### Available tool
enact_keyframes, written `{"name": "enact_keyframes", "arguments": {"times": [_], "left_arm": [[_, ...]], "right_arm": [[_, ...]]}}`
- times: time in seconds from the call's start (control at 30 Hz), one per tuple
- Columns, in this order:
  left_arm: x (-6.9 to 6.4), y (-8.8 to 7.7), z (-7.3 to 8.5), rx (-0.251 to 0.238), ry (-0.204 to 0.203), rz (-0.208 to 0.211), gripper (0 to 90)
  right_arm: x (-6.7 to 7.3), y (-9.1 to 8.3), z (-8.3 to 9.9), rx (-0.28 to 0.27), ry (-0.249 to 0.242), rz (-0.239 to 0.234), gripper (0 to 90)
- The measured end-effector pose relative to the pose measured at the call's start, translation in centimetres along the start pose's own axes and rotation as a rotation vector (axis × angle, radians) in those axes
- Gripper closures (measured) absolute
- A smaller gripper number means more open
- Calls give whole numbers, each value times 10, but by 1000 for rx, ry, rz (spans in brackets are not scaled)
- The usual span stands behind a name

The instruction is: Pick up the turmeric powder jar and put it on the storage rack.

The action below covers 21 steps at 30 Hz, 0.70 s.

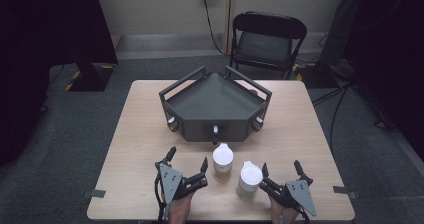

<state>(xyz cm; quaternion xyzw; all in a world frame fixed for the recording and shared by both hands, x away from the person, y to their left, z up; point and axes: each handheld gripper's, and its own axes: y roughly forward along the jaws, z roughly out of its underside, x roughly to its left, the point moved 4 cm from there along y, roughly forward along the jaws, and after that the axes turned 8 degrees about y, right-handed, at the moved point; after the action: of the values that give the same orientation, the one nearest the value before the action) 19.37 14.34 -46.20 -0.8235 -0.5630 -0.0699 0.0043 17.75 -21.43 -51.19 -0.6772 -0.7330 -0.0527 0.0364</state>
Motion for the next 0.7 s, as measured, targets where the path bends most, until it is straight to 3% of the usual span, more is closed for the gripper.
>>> {"name": "enact_keyframes", "arguments": {"times": [0.4, 0.7], "left_arm": [[-4, 11, -7, -5, -18, 95, 2], [-15, 19, -10, -1, 11, 137, 12]], "right_arm": [[0, 0, 0, 1, -1, 1, 0], [0, 0, 0, 1, -1, 1, 0]]}}
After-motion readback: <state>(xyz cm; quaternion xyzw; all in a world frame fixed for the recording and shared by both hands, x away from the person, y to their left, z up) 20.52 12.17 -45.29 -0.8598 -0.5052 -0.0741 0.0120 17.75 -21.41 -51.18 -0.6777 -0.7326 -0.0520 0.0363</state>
